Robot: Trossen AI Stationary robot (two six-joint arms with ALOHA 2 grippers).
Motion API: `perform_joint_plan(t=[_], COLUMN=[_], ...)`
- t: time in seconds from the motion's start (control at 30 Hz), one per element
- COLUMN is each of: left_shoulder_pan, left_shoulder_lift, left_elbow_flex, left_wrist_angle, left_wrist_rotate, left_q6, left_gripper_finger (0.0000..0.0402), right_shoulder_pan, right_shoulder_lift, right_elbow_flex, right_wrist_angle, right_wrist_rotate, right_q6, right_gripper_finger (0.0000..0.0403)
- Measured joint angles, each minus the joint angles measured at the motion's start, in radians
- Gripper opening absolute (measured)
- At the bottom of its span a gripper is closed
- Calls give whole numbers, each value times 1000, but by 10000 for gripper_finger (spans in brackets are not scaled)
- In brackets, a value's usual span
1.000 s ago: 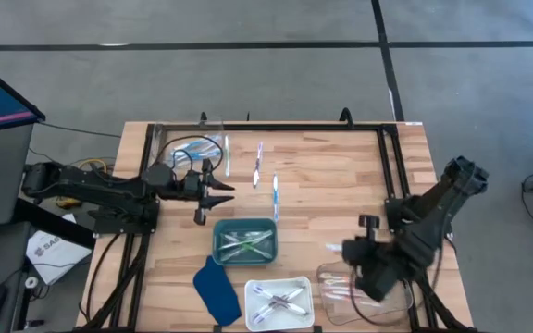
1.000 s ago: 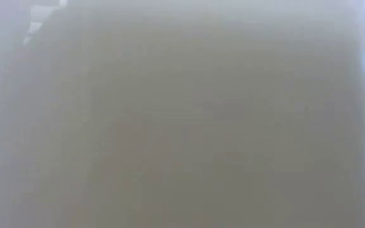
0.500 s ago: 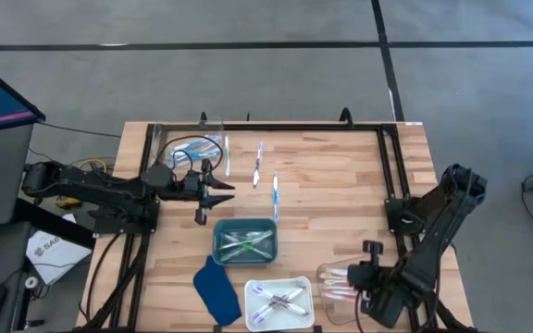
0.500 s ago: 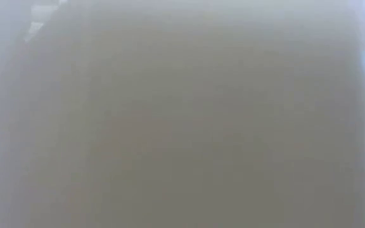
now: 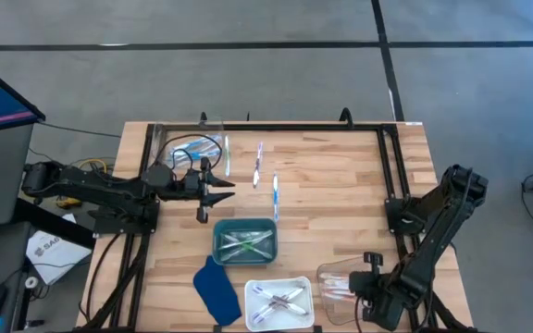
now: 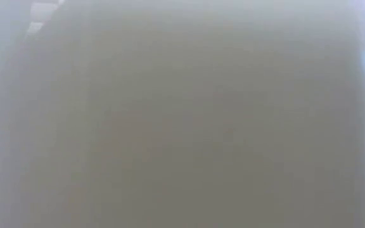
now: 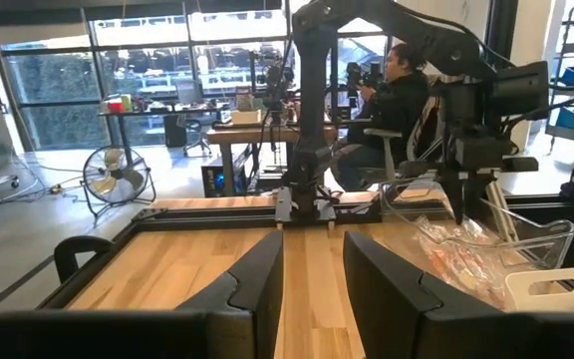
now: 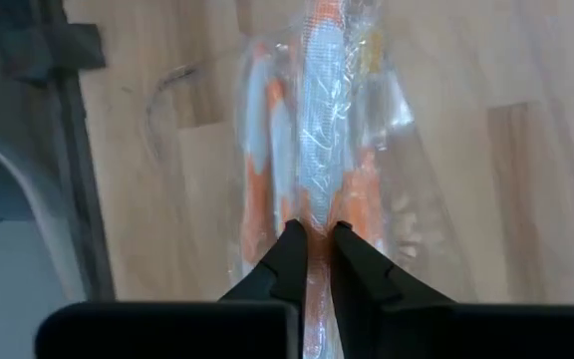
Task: Pick & Place Toothbrushes
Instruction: Put the orange toothbrush into the bottom transparent bin
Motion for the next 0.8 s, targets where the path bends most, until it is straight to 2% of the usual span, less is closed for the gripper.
perform_joint_plan(t=[0.33, 0.8], left_shoulder_pan=[0, 0], left_shoulder_lift=[0, 0], left_elbow_flex=[0, 0], left_wrist_angle=[0, -2], left_wrist_rotate=[-5, -4], left_q6=[0, -45], left_gripper_finger=[102, 102], right_shoulder_pan=[-4, -5], right_shoulder_lift=[0, 0], right_elbow_flex=[-43, -43], right_wrist_angle=[21, 22], right_wrist_rotate=[-11, 6], right_q6=[144, 177], right_gripper_finger=[68, 112])
